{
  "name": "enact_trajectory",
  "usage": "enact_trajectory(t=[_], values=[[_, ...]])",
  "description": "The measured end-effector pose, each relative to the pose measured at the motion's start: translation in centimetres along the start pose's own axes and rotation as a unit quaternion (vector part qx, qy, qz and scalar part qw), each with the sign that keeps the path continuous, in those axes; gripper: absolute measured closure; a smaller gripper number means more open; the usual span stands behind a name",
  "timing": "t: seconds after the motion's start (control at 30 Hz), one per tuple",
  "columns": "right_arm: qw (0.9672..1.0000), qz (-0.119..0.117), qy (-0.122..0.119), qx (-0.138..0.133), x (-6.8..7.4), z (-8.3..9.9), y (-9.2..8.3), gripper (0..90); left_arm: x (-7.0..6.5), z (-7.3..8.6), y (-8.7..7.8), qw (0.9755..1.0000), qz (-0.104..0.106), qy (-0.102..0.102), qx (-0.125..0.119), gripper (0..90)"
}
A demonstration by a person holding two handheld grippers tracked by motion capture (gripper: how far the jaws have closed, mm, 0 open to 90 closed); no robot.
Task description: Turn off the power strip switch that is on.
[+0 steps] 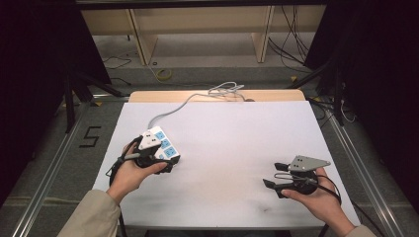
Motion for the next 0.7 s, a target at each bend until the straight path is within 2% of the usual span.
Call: enact_trajectory(t=[0.07, 0.13, 0.53, 0.7], values=[[1.0, 0.0, 0.0, 0.0, 0.0, 0.0, 0.0, 27.8, -0.5, 0.3, -0.1, 0.9999, 0.001, 0.015, 0.002, 15.8], [1.0, -0.001, 0.0, 0.0, 0.0, 0.0, -0.1, 27.7, -0.8, 0.5, -0.2, 0.9998, 0.002, 0.02, 0.001, 15.8], [1.0, -0.003, -0.002, 0.003, 0.1, 0.1, 0.0, 27.7, -2.3, 2.6, -1.3, 0.9994, -0.006, 0.035, -0.004, 15.9], [1.0, -0.004, -0.003, 0.002, 0.1, 0.1, 0.0, 27.6, -2.9, 3.6, -1.9, 0.9993, -0.004, 0.036, 0.002, 15.9]])
Point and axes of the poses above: each handheld gripper's, and its own axes: y roughly forward along the jaws, z roughly out of its underside, x roughly to its left, the point moved 3 cm from there along y, roughly forward along the jaws, and after that the axes turned 9 degrees about y, right-handed, at the moved point
